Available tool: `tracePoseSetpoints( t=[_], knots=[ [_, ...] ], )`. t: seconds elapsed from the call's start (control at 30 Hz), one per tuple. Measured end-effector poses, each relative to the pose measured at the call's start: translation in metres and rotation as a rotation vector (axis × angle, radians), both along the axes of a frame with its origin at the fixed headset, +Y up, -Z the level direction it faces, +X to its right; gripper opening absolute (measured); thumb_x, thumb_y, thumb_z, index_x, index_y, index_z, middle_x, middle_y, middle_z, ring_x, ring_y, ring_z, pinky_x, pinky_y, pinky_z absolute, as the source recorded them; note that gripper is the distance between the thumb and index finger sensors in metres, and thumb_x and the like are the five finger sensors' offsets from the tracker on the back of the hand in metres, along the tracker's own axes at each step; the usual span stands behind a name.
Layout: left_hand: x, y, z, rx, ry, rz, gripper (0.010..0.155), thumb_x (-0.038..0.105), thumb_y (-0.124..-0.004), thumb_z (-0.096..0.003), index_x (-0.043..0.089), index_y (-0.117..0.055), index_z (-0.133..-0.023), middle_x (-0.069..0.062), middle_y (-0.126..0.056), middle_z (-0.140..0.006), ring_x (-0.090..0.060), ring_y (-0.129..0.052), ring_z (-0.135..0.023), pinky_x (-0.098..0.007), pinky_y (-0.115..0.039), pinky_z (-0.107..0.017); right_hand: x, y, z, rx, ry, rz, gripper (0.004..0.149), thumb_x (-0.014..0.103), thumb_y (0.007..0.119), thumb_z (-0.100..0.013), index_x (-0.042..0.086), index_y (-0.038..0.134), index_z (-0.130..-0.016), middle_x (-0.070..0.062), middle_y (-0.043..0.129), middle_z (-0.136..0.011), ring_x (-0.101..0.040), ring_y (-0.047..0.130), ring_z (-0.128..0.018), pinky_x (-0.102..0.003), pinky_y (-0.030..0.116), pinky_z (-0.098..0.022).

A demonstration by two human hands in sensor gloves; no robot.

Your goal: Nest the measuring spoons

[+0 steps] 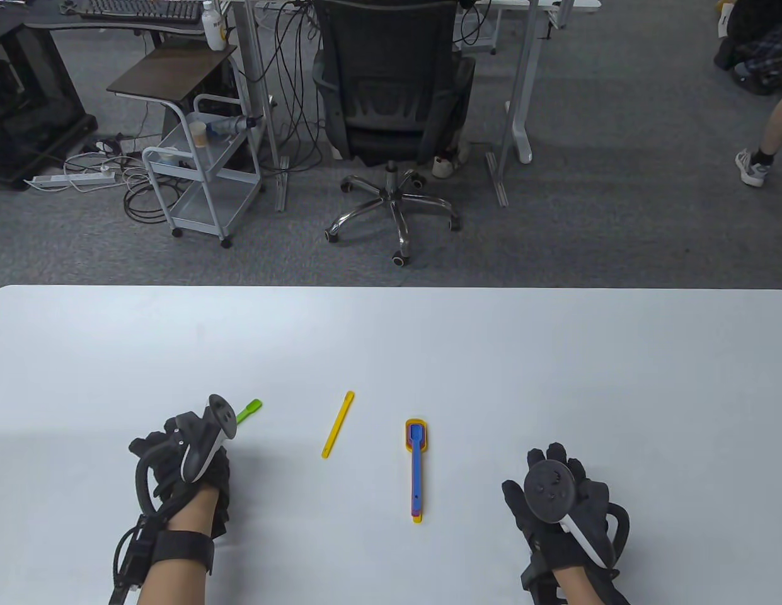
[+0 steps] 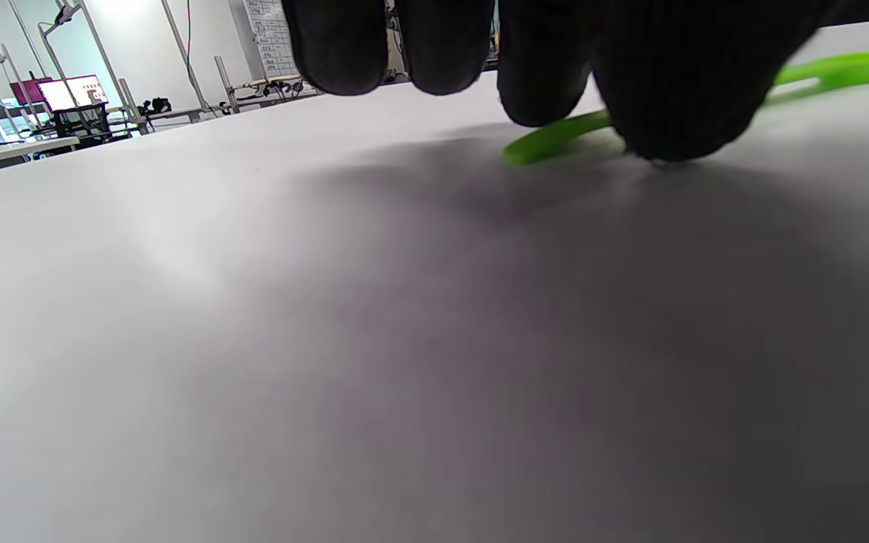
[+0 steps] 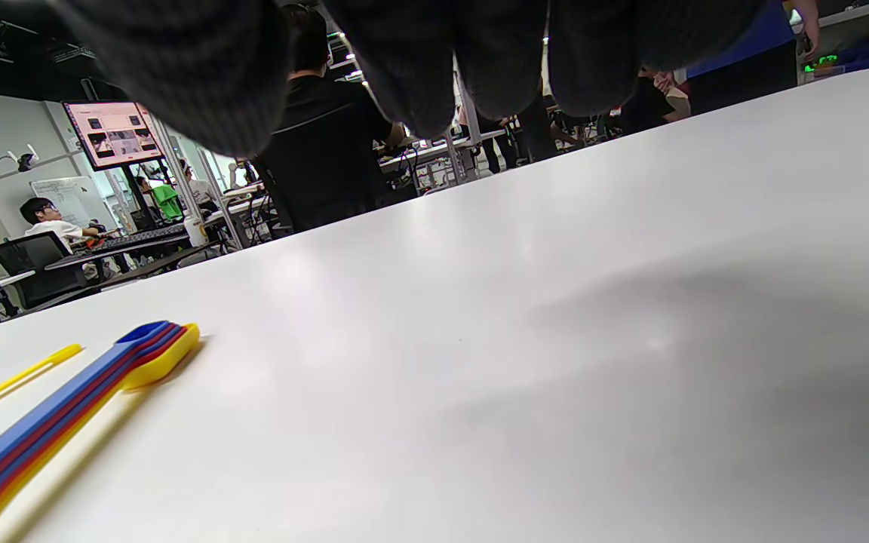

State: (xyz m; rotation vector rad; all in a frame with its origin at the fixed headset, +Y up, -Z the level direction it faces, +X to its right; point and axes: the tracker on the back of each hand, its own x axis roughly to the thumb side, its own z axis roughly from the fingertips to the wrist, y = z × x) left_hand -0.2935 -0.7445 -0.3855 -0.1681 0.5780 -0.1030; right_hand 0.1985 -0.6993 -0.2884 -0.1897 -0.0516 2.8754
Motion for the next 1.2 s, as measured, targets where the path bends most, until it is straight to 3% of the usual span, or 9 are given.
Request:
tracePoseSetpoints(
  t=[0.5,1.2],
  knots=[
    [0.0006,0.0030,0.0001,0.006,0.017,0.039,0.046,0.041,-0.092,-0.0426,0.031,-0.089,-0.088,-0.005,-0.070,-0.117,-0.042,-0.076,-0.110,-0.065,-0.046,-0.083,-0.0005,-0.0002,-0.0010,0.006,-0.002,0.002,0.070,0.050,0.073,-0.051,0.009,0.068,-0.107,-0.029,0.057,-0.120,-0.061,0.063,-0.099,-0.069,0.056,-0.067],
    [0.0005,-0.0002,-0.0050,0.015,-0.058,0.055,0.047,0.040,-0.095,-0.0416,0.015,-0.093,-0.082,-0.006,-0.064,-0.119,-0.045,-0.071,-0.112,-0.068,-0.042,-0.082,0.0002,0.0006,-0.0019,0.012,-0.002,-0.003,0.070,0.050,0.073,-0.051,0.008,0.068,-0.107,-0.029,0.057,-0.120,-0.061,0.063,-0.099,-0.069,0.056,-0.068]
  ],
)
